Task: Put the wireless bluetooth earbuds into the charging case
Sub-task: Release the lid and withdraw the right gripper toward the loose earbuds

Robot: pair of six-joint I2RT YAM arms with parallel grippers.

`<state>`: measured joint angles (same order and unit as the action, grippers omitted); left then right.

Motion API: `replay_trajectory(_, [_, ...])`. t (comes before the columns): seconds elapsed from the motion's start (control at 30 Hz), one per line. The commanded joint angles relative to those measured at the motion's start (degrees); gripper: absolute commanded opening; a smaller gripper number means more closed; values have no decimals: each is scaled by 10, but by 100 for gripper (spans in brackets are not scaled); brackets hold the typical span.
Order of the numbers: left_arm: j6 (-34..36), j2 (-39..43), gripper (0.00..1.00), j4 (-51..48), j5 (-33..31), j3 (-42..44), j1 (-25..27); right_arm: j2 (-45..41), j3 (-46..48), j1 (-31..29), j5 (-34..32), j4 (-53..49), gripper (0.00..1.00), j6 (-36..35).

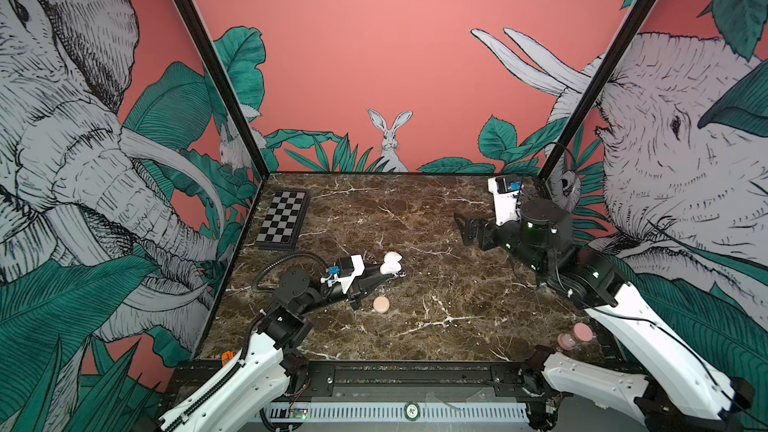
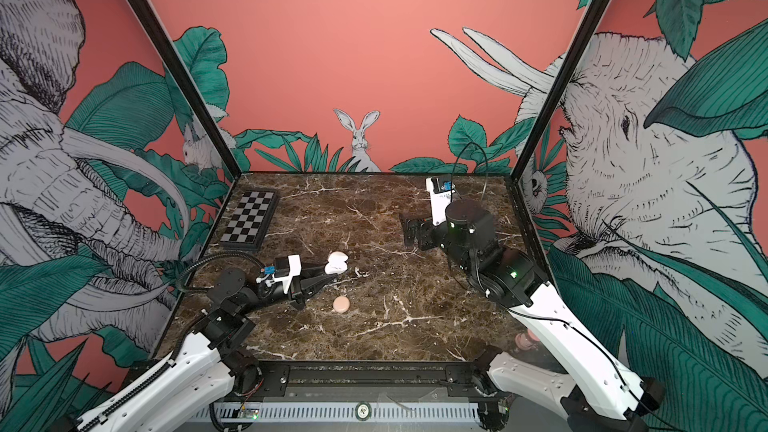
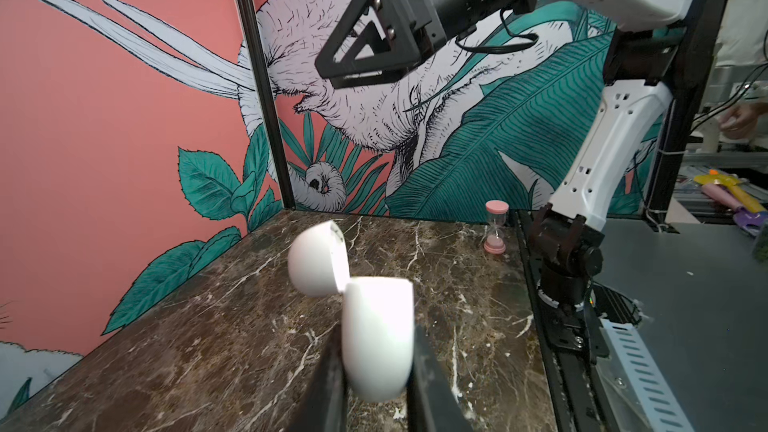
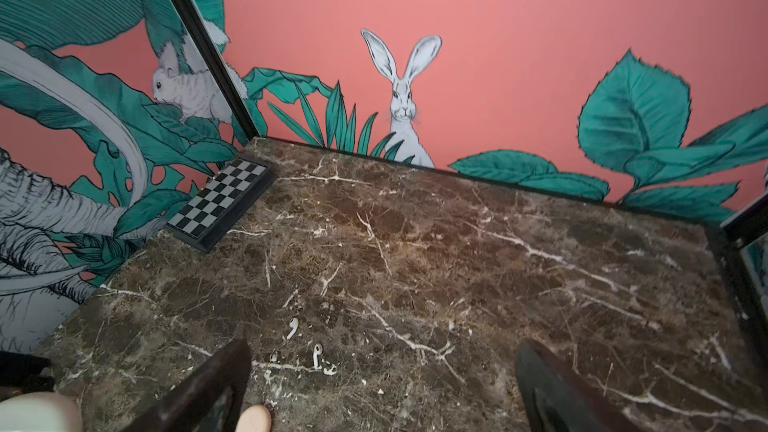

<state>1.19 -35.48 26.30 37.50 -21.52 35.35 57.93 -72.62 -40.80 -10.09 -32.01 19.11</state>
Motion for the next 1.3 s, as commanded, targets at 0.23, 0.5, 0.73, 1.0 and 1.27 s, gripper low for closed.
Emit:
replay_trajectory(0.23, [25,50,0,-60,-84,-17,6,14,60,14,48,32,98,88])
replay_trajectory(0.5, [43,78,0,-71,-38,-20,17,77,54,22,74,9,98,143])
replay_trajectory(0.73, [57,73,0,-72,-35,-19,22,92,70,27,77,13,98,158])
replay_trajectory(1.0, [109,99,0,-72,-25,-3,23,116,56,27,48,-41,98,193])
replay_trajectory(1.27, [127,74,0,-84,-35,-4,22,198,-21,26,75,-129,98,233])
